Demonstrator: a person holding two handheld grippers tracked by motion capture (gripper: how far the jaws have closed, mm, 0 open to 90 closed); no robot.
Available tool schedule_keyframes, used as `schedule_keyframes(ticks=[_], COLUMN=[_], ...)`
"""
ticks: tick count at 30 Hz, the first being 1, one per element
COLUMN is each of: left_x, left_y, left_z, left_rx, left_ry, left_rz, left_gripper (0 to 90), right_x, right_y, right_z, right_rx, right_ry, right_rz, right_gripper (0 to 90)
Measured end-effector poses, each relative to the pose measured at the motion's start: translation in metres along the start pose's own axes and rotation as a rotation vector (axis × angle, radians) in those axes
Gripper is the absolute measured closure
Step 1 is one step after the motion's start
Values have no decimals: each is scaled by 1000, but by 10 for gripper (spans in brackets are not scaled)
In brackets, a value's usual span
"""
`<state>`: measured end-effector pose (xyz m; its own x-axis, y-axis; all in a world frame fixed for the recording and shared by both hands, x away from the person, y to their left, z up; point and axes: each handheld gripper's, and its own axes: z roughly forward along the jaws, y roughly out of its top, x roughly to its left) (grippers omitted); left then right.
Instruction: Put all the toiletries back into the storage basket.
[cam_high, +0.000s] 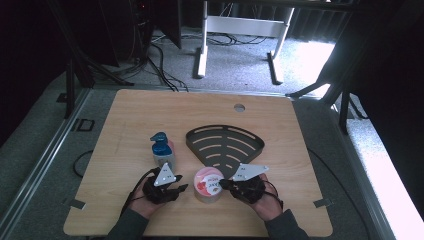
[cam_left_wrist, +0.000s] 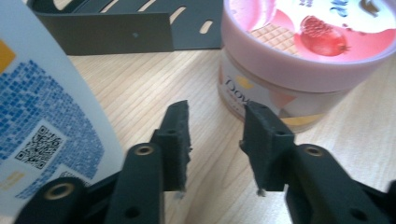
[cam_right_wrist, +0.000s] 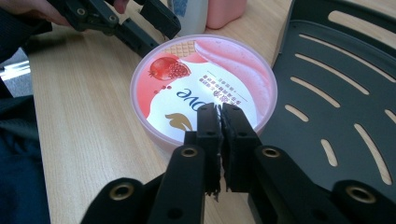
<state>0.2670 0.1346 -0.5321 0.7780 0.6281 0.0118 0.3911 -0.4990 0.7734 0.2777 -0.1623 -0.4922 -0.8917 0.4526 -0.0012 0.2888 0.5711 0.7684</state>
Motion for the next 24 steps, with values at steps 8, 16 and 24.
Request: schedule_keyframes(ticks=[8, 16, 24], left_x=[1, -1, -7], left_y=[-2, -5, -3], left_z=[-1, -4, 2], left_rx=[-1, -8, -10], left_ry=[-43, -105, -136], left_rz=[-17, -33, 8], left_gripper=[468, 406, 368], right_x=[-11, -17, -17], right_y=[-15, -35, -45], right_z=[-14, -13, -1], right_rx=[-46, -41, -32], right_ry=[-14, 53, 108], right_rz=[50, 21, -13], right_gripper=[654, 490, 382])
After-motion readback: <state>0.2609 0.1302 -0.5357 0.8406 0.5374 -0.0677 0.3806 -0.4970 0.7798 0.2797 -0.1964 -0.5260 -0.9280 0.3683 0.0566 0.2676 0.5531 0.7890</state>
